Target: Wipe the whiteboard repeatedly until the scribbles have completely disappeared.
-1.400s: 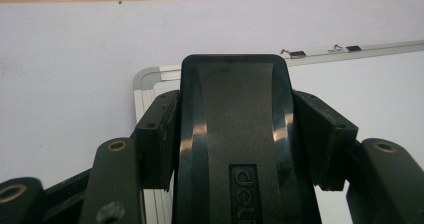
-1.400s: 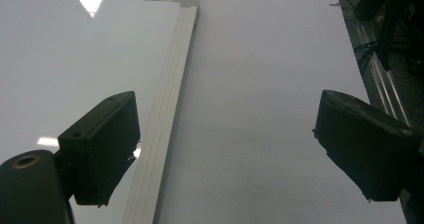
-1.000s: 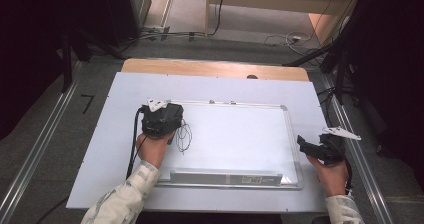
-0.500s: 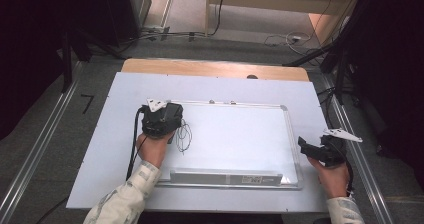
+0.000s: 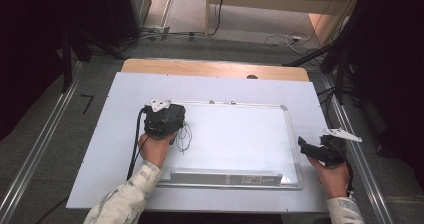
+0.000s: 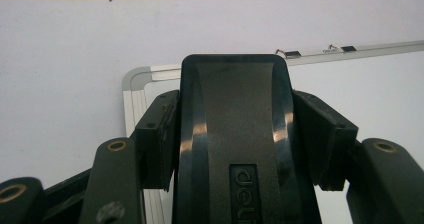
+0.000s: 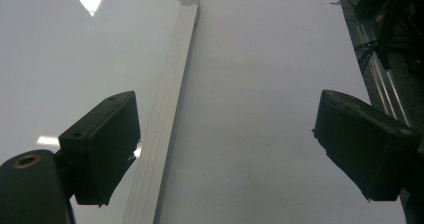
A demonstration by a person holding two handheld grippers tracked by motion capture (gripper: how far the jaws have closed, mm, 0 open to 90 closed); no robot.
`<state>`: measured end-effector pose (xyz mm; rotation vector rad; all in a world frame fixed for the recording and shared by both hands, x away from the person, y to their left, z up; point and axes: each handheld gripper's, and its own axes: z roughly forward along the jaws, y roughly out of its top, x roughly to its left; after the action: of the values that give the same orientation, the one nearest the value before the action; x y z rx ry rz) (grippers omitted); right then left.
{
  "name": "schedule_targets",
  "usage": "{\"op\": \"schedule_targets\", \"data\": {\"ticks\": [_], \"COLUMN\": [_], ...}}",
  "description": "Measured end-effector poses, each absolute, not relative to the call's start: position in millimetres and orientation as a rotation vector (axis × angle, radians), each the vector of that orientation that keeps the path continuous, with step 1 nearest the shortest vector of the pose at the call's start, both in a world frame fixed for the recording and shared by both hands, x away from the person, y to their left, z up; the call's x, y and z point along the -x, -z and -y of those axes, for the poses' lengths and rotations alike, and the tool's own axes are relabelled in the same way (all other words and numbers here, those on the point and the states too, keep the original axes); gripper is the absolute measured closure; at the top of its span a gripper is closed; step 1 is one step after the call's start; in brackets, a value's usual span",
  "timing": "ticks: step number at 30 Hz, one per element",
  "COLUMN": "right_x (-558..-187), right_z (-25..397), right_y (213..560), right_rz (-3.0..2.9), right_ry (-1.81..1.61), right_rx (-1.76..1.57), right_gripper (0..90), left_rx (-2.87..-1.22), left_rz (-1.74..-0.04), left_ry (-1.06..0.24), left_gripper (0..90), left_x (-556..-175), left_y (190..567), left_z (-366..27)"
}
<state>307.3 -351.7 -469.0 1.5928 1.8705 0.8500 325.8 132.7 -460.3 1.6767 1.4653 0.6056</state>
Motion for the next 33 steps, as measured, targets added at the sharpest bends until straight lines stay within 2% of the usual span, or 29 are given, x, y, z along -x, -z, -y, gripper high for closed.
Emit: {"op": "schedule_targets", "data": {"ticks": [17,33], "right_x": [-307.1,-307.2], "right_z": [351.7,351.5], "right_y": [468.4,468.8], "right_rz": [-1.865,-1.867], "right_ry": [-0.854,-0.848], "right_rx": [-1.595,-1.592], "right_gripper": [9.9,9.9], "left_rx": [-1.727,-1.828], "left_rz": [-1.437,-1.381], "left_ry": [-0.582,-0.487], "left_gripper": [40.6,40.6], "left_x": [-324.9,-325.5], "left_y": [465.6,478.5], "left_z": [-122.9,-110.2]}}
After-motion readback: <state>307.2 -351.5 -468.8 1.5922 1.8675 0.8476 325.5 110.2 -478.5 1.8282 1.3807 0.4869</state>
